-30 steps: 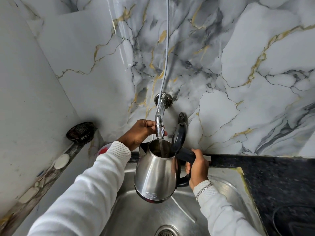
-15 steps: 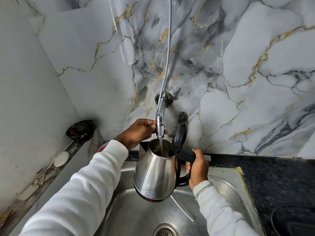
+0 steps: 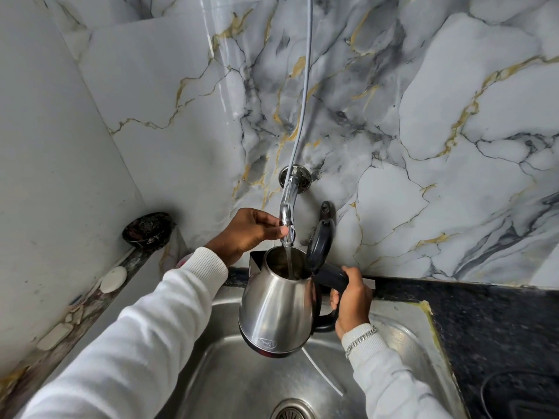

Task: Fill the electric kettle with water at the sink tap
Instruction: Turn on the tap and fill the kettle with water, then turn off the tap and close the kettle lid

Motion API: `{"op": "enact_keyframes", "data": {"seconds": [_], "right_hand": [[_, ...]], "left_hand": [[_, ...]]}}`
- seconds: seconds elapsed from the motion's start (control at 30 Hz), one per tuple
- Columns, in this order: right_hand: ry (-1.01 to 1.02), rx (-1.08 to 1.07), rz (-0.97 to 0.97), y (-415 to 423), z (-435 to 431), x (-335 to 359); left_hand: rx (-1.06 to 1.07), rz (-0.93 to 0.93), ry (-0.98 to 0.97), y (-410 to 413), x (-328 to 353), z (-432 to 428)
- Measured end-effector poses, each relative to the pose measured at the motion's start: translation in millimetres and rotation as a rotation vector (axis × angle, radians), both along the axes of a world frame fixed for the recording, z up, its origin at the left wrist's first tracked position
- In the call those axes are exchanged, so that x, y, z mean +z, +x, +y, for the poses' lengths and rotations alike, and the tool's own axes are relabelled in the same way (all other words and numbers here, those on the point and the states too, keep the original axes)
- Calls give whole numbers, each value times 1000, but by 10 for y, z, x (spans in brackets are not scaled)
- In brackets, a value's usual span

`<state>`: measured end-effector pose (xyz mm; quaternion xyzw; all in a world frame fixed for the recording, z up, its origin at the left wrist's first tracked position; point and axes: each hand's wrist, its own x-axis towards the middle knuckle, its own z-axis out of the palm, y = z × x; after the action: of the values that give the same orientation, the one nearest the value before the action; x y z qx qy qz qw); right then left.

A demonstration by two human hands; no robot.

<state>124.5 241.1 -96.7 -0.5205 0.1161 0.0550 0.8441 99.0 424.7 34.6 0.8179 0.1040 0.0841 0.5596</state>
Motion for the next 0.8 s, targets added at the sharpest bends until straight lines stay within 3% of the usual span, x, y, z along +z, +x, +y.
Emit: {"op": "enact_keyframes", "data": {"seconds": [0.27, 0.67, 0.73, 0.8], "right_hand": [[20, -5, 24, -16, -39, 47], [39, -26, 54, -68, -100, 105], [42, -31, 51, -91, -134, 116], [27, -49, 31, -110, -167, 119]], "left_hand": [[123, 25, 27, -10, 16, -75], [427, 12, 263, -70, 16, -380], [430, -48, 299, -164, 18, -498], [380, -271, 338, -328, 14, -718]]}}
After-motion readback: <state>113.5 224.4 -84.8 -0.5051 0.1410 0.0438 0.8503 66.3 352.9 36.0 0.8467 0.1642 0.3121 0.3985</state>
